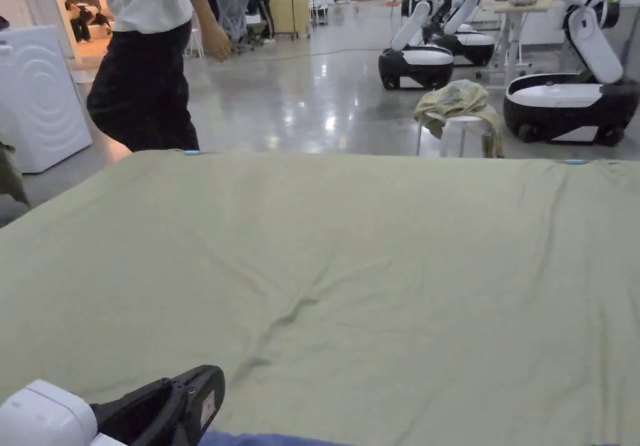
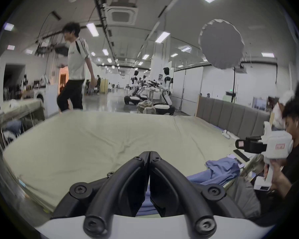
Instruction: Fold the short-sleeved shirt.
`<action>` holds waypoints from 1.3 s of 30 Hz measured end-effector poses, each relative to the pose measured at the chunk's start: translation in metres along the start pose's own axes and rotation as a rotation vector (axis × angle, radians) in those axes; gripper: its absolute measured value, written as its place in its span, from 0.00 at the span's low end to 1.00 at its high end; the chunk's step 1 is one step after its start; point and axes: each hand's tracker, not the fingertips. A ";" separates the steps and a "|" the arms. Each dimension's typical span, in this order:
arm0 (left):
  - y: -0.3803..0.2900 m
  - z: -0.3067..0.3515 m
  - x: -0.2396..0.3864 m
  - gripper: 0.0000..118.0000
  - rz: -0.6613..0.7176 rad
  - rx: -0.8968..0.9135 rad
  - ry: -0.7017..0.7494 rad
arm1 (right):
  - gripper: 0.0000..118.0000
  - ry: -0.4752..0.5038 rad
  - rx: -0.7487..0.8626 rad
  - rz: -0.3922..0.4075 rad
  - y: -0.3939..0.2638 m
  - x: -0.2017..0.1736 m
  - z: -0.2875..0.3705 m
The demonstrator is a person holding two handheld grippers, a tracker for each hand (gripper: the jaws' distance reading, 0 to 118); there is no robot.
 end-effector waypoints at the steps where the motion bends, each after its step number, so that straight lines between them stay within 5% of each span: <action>1: -0.002 0.000 -0.010 0.04 0.038 0.005 -0.004 | 0.00 0.004 0.002 -0.007 0.001 0.002 0.001; 2: -0.003 -0.001 -0.024 0.14 0.085 -0.011 -0.015 | 0.00 0.012 0.004 -0.016 0.002 0.002 0.002; 3: -0.005 -0.003 -0.039 0.44 0.108 -0.053 -0.049 | 0.00 0.017 0.004 -0.024 0.002 0.004 0.003; 4: -0.007 -0.003 -0.055 0.61 0.152 -0.065 -0.067 | 0.00 0.019 0.005 -0.031 0.002 0.006 0.003; 5: -0.014 -0.005 -0.072 0.61 0.197 -0.074 -0.063 | 0.00 0.022 0.001 -0.038 0.002 0.009 0.003; 13: -0.102 -0.050 -0.192 0.61 0.690 -0.308 -0.052 | 0.00 0.028 -0.035 -0.159 -0.009 0.026 -0.001; 23: -0.178 -0.097 -0.220 0.60 1.164 -0.271 -0.365 | 0.00 0.023 -0.093 -0.192 -0.014 0.027 -0.007; 26: -0.175 -0.112 -0.207 0.57 1.074 -0.352 -0.347 | 0.00 0.015 -0.105 -0.191 -0.015 0.026 -0.010; 29: -0.166 -0.124 -0.204 0.12 1.060 -0.413 -0.366 | 0.00 0.014 -0.119 -0.195 -0.017 0.023 -0.011; 33: -0.168 -0.138 -0.193 0.09 1.021 -0.520 -0.318 | 0.00 0.019 -0.135 -0.184 -0.018 0.022 -0.011; 39: -0.131 -0.113 -0.209 0.09 1.040 -0.367 -0.236 | 0.00 0.013 -0.135 -0.185 -0.016 0.024 -0.006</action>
